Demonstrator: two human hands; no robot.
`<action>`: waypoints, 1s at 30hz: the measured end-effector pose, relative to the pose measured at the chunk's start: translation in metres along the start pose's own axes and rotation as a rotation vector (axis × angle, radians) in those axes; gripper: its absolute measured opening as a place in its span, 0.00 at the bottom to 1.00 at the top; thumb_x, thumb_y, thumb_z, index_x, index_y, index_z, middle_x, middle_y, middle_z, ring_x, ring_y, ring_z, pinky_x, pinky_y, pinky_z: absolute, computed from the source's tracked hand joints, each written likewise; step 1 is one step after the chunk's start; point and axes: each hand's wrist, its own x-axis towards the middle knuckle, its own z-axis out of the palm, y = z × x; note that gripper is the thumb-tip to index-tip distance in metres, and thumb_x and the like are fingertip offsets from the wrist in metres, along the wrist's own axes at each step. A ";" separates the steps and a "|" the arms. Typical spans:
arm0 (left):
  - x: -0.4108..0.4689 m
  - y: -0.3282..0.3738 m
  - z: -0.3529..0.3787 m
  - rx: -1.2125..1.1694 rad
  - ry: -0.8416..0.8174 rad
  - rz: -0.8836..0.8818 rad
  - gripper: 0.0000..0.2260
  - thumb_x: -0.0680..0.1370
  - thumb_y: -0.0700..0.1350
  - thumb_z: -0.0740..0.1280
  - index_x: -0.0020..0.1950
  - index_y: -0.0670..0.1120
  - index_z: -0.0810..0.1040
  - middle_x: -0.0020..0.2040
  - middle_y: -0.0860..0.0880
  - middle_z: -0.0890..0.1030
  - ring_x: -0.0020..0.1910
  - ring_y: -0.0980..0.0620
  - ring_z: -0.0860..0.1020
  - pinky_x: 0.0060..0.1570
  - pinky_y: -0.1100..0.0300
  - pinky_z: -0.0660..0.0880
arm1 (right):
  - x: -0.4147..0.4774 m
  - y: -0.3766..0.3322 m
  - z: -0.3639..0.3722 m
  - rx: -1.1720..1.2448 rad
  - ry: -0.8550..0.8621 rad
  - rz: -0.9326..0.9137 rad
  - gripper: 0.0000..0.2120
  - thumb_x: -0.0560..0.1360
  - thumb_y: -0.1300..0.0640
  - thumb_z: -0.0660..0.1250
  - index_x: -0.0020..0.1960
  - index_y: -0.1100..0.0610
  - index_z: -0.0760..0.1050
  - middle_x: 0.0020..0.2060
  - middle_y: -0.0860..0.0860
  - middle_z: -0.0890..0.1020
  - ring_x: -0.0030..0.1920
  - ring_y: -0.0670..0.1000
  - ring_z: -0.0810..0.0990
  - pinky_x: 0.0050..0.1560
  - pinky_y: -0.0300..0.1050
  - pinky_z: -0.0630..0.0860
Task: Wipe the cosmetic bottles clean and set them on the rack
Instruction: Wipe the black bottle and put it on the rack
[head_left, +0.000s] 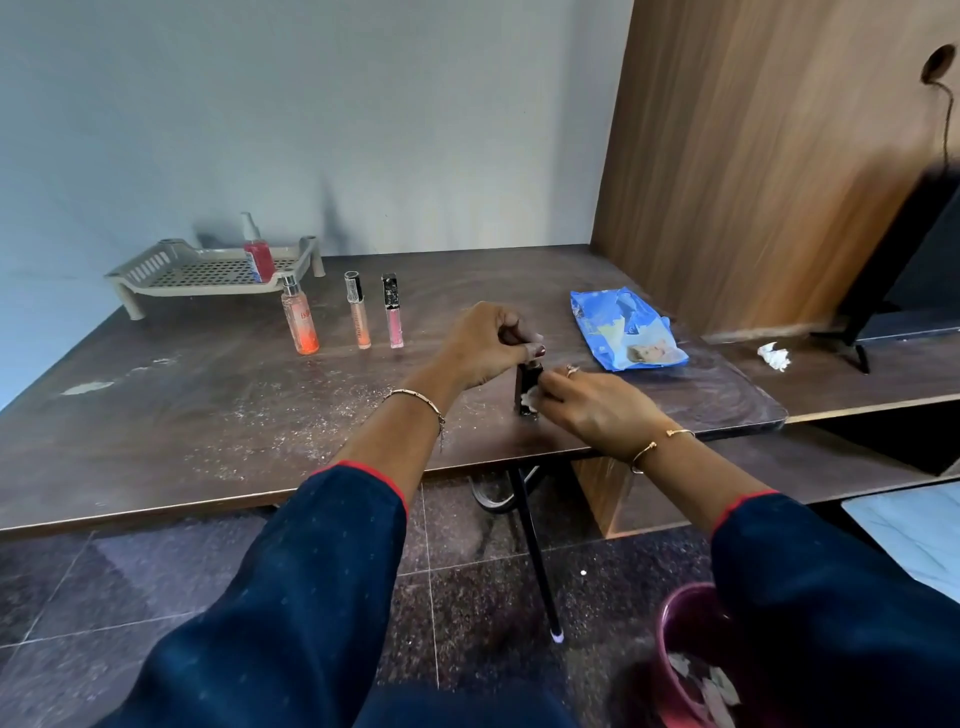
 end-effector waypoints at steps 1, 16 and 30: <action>0.000 0.001 0.000 0.003 0.000 0.006 0.07 0.70 0.38 0.74 0.36 0.49 0.80 0.40 0.47 0.84 0.36 0.59 0.80 0.43 0.62 0.78 | 0.003 0.001 -0.003 0.003 0.044 0.042 0.10 0.72 0.64 0.57 0.44 0.61 0.78 0.39 0.57 0.77 0.34 0.57 0.76 0.22 0.48 0.70; 0.005 0.001 0.000 0.010 -0.029 -0.005 0.02 0.70 0.37 0.73 0.42 0.41 0.83 0.41 0.49 0.84 0.35 0.61 0.79 0.43 0.65 0.75 | 0.015 -0.010 0.005 -0.020 -0.120 -0.156 0.11 0.71 0.63 0.56 0.36 0.60 0.76 0.39 0.57 0.77 0.31 0.57 0.76 0.23 0.48 0.72; 0.006 0.002 -0.001 0.053 -0.034 0.002 0.05 0.69 0.37 0.74 0.38 0.47 0.82 0.43 0.42 0.85 0.40 0.52 0.82 0.49 0.56 0.79 | 0.010 0.004 -0.010 -0.052 0.089 0.071 0.09 0.74 0.65 0.59 0.48 0.63 0.78 0.40 0.58 0.77 0.34 0.58 0.74 0.24 0.48 0.67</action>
